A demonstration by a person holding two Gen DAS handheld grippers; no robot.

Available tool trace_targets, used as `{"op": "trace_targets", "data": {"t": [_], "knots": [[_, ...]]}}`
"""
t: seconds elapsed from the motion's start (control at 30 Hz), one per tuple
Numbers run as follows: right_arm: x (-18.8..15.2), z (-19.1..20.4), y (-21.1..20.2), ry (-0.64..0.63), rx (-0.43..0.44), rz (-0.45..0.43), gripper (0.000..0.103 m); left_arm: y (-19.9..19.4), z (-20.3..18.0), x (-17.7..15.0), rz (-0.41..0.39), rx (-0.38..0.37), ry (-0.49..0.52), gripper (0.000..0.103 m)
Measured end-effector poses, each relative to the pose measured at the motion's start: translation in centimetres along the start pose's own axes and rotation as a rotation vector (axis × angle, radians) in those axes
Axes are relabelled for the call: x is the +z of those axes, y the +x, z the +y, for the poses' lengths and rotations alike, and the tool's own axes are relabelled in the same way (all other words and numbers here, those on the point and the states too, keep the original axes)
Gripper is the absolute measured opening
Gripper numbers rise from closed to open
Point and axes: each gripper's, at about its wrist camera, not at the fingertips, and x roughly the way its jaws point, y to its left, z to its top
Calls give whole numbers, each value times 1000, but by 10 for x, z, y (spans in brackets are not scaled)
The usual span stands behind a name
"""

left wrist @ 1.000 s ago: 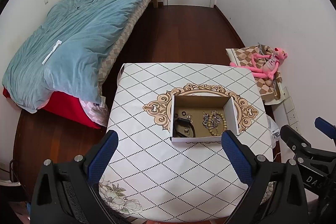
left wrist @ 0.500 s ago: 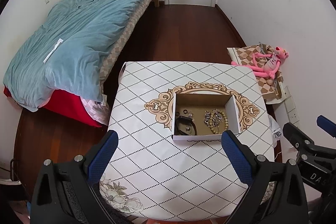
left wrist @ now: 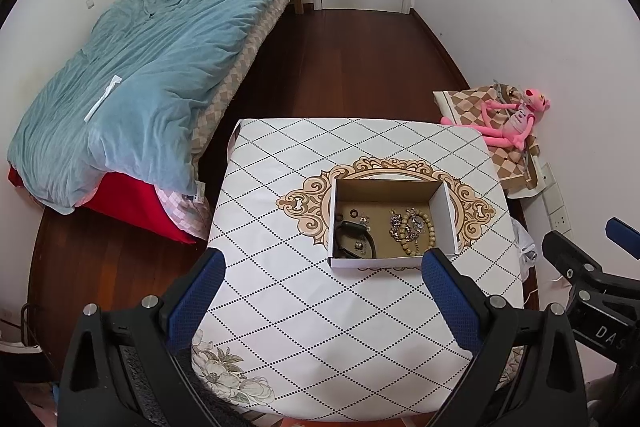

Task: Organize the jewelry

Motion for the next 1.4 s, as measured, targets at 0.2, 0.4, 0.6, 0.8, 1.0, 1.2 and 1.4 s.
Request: {"op": "trace_targets", "data": {"t": [0.2,0.4,0.6,0.8,1.0,1.2,1.4], "knots": [[1,1,-1,-2,3,2,103,0,-1,0,0,1,3,100],[0,0,-1,-3,2,4,103,-2,-3,1,-1,2,6,100],[0,-1,-1,-4,0,3,103,-3,-3,0,-1,0,7,100],[0,-1,-3,-2,5,0,103,-3,-4,0,-4,3,8,100],[0,-2,-3,-2,7,1,103,-5,-5,0,-3,1,11,100],[0,-2,-3,0,6,0,103,-4,-6,0,-3,2,9,100],[0,-1,-3,-4,7,-1,103,-7,-8,0,-12,1,11,100]]}}
